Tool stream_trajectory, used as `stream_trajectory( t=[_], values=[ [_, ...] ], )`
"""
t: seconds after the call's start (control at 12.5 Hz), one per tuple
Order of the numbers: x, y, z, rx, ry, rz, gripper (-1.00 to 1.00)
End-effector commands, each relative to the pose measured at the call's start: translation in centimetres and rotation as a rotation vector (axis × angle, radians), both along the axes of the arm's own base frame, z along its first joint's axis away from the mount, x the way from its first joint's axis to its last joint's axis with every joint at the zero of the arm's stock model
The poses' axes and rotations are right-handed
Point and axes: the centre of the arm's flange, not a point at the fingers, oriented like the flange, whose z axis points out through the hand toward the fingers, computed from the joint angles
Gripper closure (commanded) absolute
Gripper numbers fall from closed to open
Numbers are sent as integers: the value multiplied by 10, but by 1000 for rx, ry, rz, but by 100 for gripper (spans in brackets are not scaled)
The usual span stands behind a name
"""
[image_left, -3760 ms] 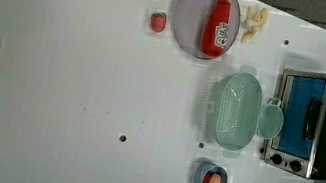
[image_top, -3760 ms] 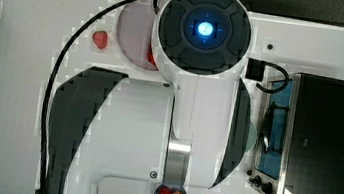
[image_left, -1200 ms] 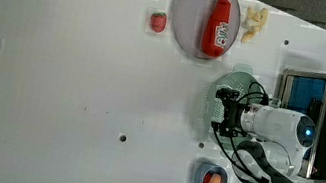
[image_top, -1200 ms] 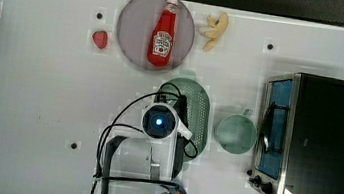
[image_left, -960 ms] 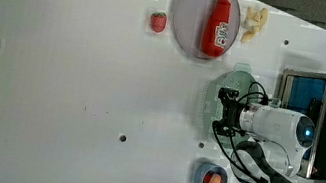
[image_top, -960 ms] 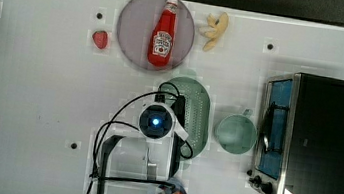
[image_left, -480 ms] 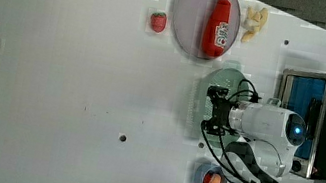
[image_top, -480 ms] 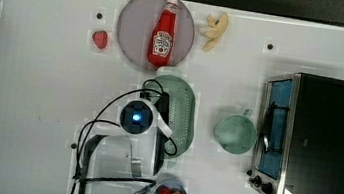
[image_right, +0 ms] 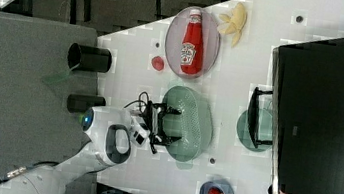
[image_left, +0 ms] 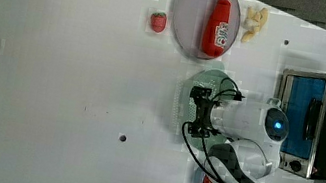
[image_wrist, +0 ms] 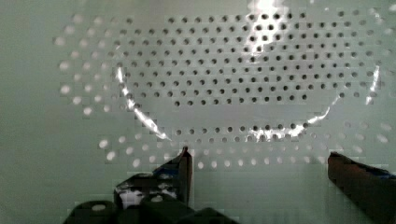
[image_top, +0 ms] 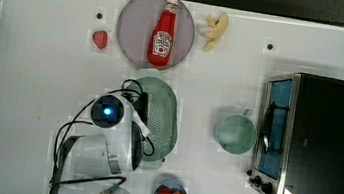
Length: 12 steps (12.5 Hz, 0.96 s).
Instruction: Drag strainer right to left.
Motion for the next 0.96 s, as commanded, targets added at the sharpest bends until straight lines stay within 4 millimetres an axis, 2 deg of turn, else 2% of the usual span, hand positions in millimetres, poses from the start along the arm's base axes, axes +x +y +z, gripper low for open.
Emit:
stream_trajectory(
  t=[0.08, 0.48, 0.96],
  values=[
    [8, 36, 6, -11, -18, -77, -100],
    [12, 101, 3, 9, -35, -99, -100],
    [19, 154, -1, 30, -11, -103, -100]
  ],
)
